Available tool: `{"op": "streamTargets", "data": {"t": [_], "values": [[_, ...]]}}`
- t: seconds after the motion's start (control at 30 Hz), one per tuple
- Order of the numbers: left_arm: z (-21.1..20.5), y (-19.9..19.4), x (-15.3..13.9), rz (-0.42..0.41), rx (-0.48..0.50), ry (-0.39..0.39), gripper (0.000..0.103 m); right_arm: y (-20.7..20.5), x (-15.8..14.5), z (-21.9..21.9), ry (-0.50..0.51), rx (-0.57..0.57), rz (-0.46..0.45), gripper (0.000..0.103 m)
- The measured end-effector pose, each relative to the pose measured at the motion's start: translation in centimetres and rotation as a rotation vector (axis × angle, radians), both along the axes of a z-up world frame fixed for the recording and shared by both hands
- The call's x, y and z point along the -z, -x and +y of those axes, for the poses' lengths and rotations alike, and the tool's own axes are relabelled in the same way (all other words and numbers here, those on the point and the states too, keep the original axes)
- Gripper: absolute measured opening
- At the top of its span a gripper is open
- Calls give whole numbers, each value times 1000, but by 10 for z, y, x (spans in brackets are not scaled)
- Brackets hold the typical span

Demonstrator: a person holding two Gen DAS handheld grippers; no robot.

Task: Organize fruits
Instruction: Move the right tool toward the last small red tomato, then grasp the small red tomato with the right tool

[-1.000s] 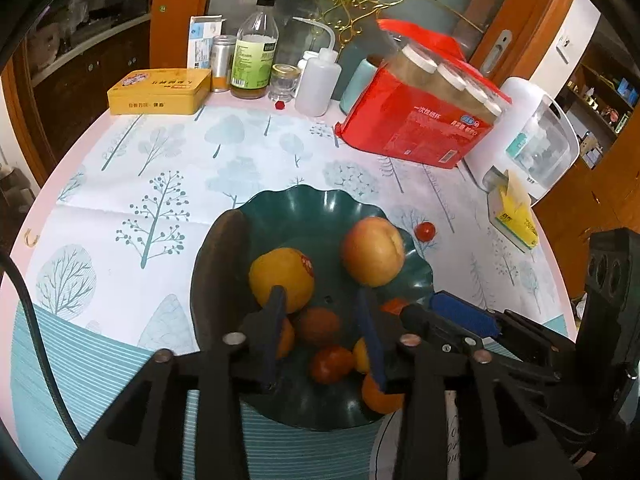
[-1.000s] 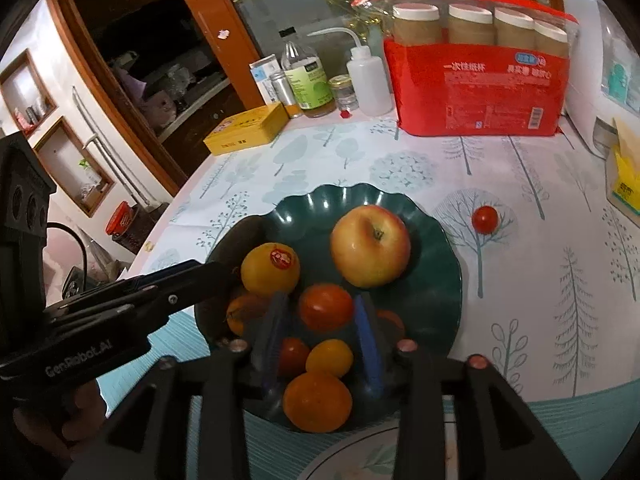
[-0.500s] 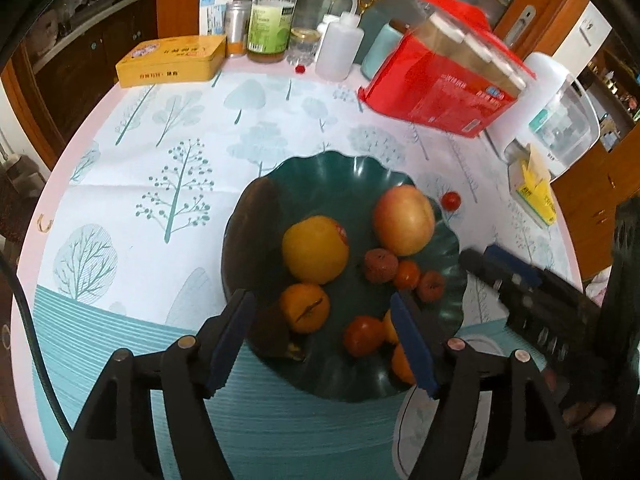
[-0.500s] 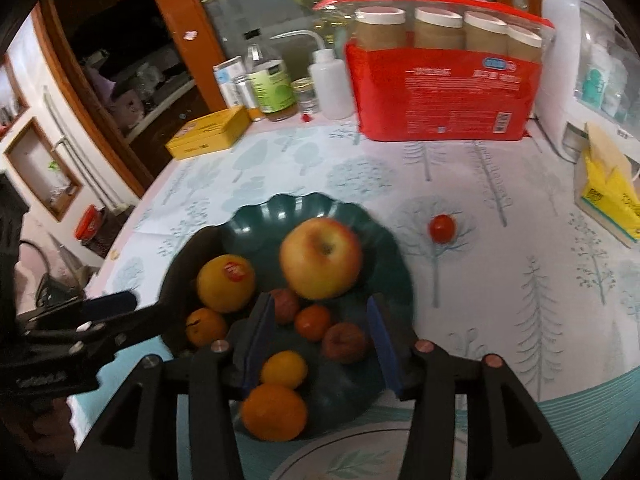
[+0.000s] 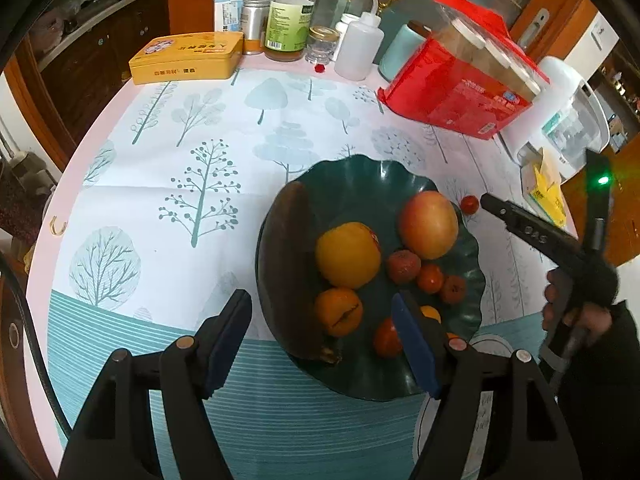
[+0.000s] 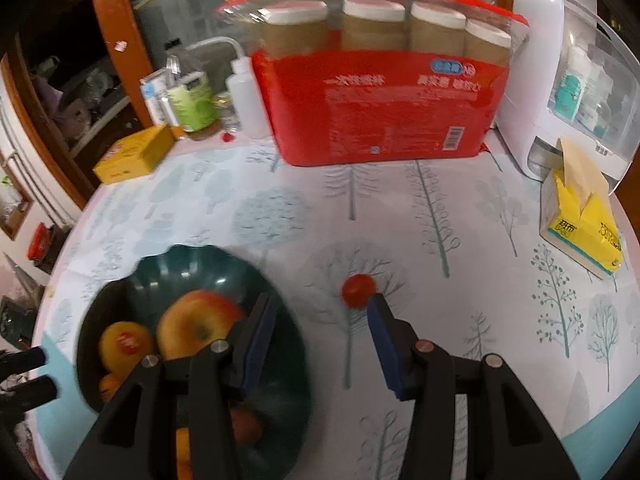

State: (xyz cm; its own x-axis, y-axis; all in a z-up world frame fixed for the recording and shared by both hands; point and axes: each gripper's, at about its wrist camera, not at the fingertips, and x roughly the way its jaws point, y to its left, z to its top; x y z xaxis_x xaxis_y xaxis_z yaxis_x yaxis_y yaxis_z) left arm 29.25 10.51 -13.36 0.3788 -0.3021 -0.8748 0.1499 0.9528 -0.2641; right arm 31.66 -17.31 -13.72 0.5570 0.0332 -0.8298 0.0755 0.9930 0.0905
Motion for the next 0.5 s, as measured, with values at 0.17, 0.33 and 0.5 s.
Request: {"op": "streamTargets", "data": {"t": [0.17,0.33,0.5], "values": [[9,-2,7,-1,1,94,71,-9,26,-8,33,49,14,48],[11,-5,15,10,14,140,71,-10,41,-13,60,78,-13,46],[10,-10,25,32,31,144,71,-16,46,-20,40,79,-14,40]]}}
